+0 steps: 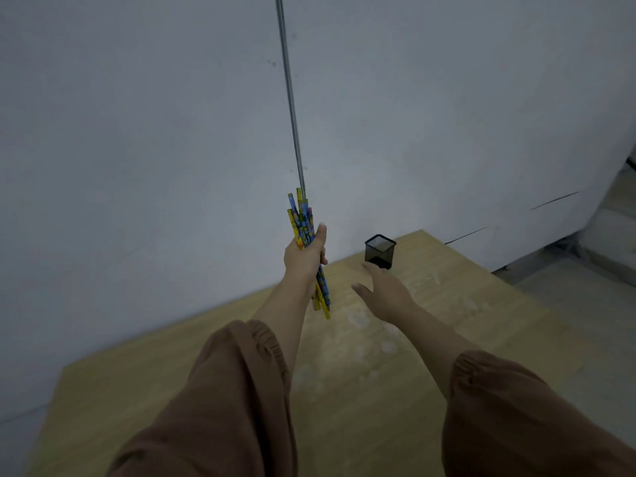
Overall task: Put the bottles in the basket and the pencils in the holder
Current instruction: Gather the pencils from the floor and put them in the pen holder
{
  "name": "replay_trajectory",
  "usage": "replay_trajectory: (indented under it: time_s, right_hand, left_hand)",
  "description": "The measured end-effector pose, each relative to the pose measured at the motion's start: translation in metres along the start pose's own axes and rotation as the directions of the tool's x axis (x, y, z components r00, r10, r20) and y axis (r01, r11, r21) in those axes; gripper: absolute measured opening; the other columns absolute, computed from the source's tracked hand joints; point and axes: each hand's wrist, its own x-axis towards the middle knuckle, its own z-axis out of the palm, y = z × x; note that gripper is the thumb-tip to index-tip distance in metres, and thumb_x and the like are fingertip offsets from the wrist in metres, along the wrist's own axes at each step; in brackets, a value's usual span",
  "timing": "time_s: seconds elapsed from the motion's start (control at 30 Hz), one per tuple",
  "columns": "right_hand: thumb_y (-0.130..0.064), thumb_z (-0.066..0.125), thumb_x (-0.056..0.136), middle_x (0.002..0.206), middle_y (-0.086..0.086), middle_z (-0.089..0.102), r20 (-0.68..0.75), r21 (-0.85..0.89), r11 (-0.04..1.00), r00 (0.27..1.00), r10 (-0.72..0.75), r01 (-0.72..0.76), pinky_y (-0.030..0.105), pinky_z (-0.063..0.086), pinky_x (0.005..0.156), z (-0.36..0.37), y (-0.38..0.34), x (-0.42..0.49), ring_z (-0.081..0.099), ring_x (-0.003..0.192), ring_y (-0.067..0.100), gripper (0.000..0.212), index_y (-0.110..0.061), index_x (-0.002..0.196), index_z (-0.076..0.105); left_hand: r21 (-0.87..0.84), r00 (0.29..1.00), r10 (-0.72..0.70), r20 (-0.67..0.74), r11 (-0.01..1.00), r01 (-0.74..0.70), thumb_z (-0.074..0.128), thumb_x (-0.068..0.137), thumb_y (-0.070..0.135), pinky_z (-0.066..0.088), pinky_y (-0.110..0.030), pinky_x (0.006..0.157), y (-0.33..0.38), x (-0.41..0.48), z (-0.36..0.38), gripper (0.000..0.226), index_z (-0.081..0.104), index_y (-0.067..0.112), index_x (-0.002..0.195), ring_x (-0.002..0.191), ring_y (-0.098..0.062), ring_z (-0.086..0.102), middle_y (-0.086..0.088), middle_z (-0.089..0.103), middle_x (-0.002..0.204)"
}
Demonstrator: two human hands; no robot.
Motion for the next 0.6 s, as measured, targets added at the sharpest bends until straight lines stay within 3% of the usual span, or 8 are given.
replay_trajectory:
  time_s: [0.27, 0.43, 0.6]
  right_hand:
    - [-0.046, 0.061, 0.088, 0.149, 0.008, 0.042, -0.077, 0.215, 0.967, 0.985, 0.154, -0.135, 0.037, 0.039, 0.104, -0.016, 0.098, 0.091, 0.042, 0.136, 0.025, 0.075, -0.014, 0.148, 0.031]
    - [-0.040, 0.073, 0.079, 0.145, 0.010, 0.045, 0.008, 0.153, 0.982, 0.994, 0.112, -0.112, 0.035, 0.040, 0.101, -0.022, 0.155, 0.159, 0.045, 0.132, 0.026, 0.084, -0.012, 0.147, 0.032]
    - [-0.043, 0.076, 0.076, 0.152, 0.008, 0.036, 0.098, 0.098, 0.990, 0.991, 0.093, -0.102, 0.036, 0.038, 0.106, -0.017, 0.191, 0.218, 0.039, 0.137, 0.025, 0.095, -0.014, 0.150, 0.024]
  left_hand:
    - [0.021, 0.999, -0.050, 0.008, 0.999, 0.049, 0.061, 0.090, 0.039, 0.044, -0.027, 0.060, -0.037, 0.075, 0.078, 0.030, 0.050, 0.016, 0.075, 0.055, -0.016, 0.047, -0.002, 0.050, 0.063]
    - [-0.012, 0.994, -0.107, -0.036, 0.994, 0.107, 0.063, 0.089, 0.039, 0.045, -0.036, 0.066, -0.055, 0.124, 0.131, 0.029, 0.050, 0.015, 0.080, 0.054, -0.019, 0.043, -0.002, 0.044, 0.059]
    - [-0.001, 0.992, -0.091, -0.089, 0.996, 0.091, 0.068, 0.086, 0.034, 0.044, -0.034, 0.060, -0.068, 0.174, 0.180, 0.033, 0.045, 0.016, 0.072, 0.052, -0.018, 0.043, -0.003, 0.045, 0.058]
